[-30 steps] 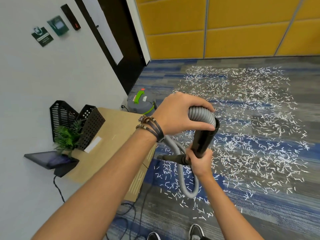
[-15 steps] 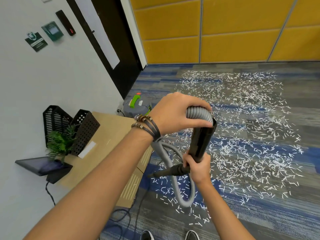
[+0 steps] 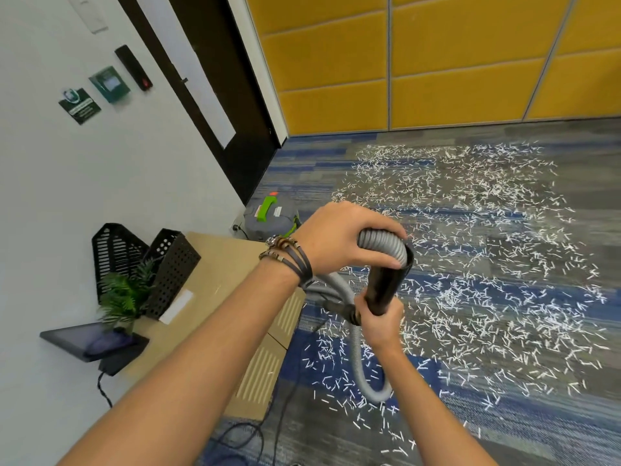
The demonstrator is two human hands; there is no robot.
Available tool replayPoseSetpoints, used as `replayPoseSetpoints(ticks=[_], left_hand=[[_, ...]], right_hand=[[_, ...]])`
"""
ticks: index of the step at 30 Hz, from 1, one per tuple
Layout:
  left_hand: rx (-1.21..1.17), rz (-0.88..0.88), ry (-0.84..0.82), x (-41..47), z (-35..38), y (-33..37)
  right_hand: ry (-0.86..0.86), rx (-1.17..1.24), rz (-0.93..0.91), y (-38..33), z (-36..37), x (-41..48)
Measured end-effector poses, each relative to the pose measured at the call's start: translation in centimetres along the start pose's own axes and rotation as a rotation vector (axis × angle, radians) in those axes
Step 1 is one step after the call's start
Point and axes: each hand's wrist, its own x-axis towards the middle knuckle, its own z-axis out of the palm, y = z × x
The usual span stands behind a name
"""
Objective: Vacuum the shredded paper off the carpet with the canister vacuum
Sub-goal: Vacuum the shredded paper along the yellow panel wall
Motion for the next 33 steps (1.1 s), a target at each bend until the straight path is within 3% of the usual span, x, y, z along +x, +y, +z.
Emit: replayPoseSetpoints(ticks=[7,12,20,33], left_hand=[[0.035,0.051,0.06,-0.7,-0.8,0.4],[0.036,0.041,0.201,-1.6,-0.9,-1.0],[0.123,0.064,0.008,-0.3,-0.7,-3.8],[-0.318,0.188,0.14,0.2,-3.8,-8.1]], right_hand=[[-0.065,0.109,-0.079,-0.7,-0.4,-2.0],[0.029,0.091,-0.099,-1.5,1.7,-1.4],[0.035,0.127,0.029,0.9,5.8,0.9],[-0.113,-0.056,-0.108,-0.8,3.0,2.8]])
